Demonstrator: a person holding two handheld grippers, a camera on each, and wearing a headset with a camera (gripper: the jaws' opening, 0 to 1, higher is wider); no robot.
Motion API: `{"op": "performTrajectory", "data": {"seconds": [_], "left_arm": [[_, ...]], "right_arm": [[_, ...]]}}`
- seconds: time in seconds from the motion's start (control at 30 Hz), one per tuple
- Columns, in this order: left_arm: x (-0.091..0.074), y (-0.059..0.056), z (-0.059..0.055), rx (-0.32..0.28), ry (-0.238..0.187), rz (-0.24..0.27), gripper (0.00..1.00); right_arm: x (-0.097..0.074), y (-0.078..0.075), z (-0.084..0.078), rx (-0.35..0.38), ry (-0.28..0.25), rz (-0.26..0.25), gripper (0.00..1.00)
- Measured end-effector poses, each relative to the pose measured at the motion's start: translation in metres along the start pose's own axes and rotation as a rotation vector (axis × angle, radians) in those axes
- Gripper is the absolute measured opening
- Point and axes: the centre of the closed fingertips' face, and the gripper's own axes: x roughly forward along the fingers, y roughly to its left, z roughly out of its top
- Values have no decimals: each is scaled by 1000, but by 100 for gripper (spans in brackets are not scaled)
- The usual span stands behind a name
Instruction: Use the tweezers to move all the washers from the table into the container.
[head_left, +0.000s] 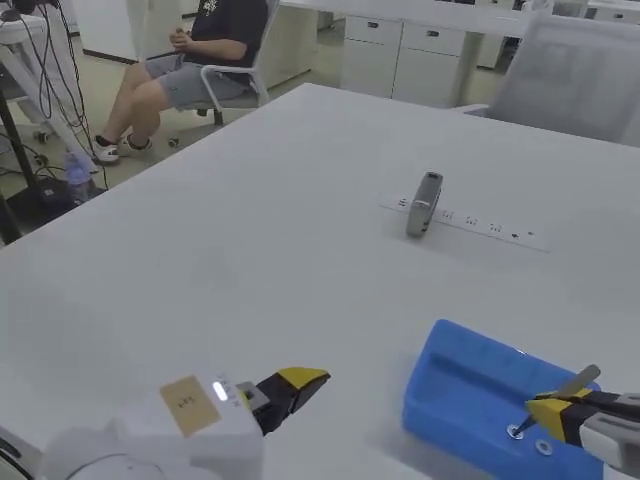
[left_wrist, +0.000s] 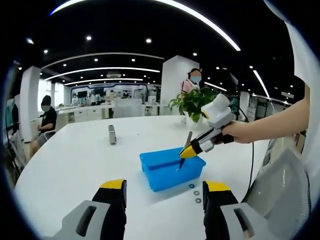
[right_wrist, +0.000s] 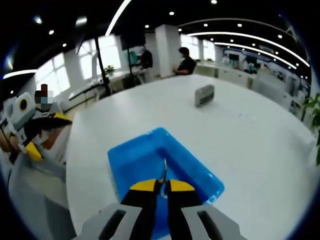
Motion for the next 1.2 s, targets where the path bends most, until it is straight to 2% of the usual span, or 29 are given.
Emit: {"op": "performTrajectory", "data": {"seconds": [0.13, 0.33, 0.57, 0.8, 1.0, 1.2], "left_arm": [[0, -1, -1, 1, 3, -3, 60], [1, -2, -2, 5, 10, -10, 60], [1, -4, -4, 11, 18, -18, 60], [1, -5, -4, 15, 19, -21, 59], [1, -5, -5, 15, 25, -19, 59], [1, -4, -6, 19, 29, -14, 58]], "right_arm": [[-13, 8, 8, -24, -21, 6, 4], [-35, 29, 19, -61, -53, 9, 4], [-50, 56, 22, -38, -95, 35, 4], [-40, 75, 4, -30, -60, 67, 3], [-27, 72, -17, -56, -1, 64, 3], [-18, 69, -30, -85, 34, 52, 4]]}}
